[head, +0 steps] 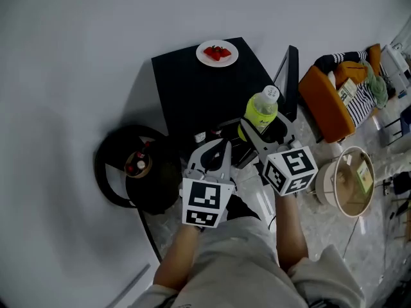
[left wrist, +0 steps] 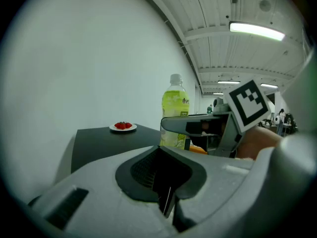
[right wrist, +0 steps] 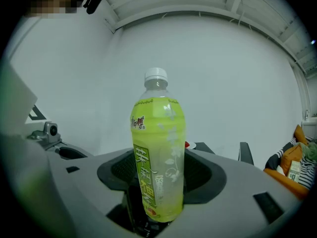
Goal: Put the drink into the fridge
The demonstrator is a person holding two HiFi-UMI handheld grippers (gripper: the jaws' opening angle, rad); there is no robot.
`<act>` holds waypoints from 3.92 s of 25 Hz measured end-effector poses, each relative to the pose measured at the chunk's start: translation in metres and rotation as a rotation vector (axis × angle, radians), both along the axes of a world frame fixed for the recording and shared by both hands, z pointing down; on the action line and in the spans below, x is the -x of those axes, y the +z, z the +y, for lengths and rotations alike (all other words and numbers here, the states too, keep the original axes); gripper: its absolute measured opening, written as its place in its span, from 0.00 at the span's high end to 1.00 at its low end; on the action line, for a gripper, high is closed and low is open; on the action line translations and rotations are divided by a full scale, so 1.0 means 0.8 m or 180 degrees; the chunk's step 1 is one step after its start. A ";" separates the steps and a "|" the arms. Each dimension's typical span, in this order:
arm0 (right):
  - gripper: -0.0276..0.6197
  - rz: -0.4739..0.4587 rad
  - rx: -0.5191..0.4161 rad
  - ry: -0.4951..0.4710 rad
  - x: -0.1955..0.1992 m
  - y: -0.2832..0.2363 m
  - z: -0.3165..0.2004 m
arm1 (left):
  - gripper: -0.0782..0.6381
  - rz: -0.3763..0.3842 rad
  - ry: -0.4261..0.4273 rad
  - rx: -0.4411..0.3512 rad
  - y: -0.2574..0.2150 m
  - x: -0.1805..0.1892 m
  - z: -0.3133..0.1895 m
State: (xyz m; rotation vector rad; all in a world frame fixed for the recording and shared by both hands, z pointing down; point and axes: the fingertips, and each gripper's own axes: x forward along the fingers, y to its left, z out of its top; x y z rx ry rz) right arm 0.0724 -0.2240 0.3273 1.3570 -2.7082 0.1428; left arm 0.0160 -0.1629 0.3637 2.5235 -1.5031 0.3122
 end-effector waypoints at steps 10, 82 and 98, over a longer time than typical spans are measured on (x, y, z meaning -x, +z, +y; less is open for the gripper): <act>0.55 0.0079 0.0254 -0.0018 -0.016 0.086 0.058 | 0.88 -0.0036 0.0065 0.0087 0.076 -0.002 0.049; 0.86 0.0118 0.0495 0.0498 -0.017 0.240 0.111 | 0.88 0.0018 -0.0216 0.0349 0.142 0.054 0.114; 0.95 -0.0093 0.0710 0.0528 -0.035 0.229 0.180 | 0.88 0.0132 -0.0265 0.0486 0.170 0.062 0.159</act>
